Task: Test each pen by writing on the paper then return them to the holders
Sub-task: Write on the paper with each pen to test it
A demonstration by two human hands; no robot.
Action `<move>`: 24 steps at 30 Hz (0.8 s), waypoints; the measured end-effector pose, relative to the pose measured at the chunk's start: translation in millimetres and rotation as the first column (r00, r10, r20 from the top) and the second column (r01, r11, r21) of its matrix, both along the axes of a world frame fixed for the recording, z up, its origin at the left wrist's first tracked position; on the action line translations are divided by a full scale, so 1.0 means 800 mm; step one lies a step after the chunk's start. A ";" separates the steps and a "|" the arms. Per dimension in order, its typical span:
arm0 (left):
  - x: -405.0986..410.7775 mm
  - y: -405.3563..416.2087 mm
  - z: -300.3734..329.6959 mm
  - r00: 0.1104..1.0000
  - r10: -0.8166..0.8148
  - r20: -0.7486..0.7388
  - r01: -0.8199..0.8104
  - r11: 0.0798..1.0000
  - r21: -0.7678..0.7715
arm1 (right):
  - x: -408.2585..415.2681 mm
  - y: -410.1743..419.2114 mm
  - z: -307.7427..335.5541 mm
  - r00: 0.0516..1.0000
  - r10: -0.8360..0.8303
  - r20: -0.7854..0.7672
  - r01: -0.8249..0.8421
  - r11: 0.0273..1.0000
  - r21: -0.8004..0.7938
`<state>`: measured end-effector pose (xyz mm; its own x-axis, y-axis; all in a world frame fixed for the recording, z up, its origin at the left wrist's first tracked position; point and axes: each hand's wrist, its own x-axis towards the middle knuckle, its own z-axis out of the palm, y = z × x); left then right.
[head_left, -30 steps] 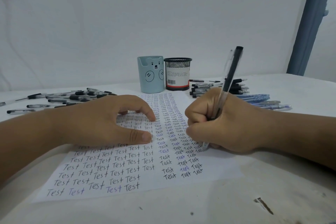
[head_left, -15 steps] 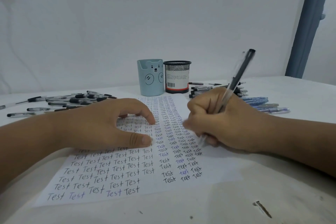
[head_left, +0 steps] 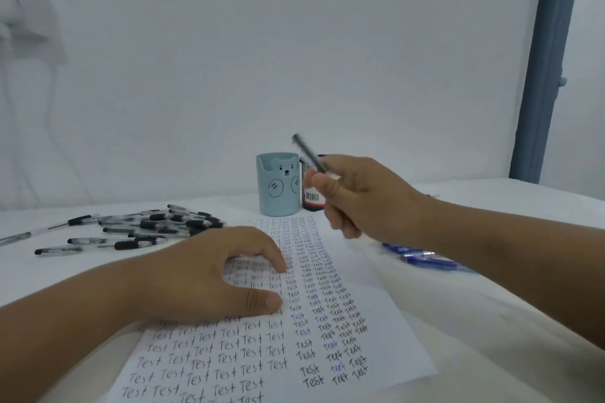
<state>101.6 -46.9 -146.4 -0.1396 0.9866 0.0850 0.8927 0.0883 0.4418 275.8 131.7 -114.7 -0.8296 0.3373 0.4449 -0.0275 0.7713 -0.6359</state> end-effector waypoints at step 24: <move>0.003 0.004 -0.012 0.997 0.075 -0.036 -0.070 0.988 0.138 | 0.021 0.104 -0.015 0.898 -0.439 -0.026 0.397 0.784 0.477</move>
<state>104.2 -44.0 -155.8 -0.2041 0.9527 0.2253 0.9036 0.0948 0.4177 292.3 214.6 -126.5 -0.6953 0.4338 0.5730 0.4021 0.8956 -0.1901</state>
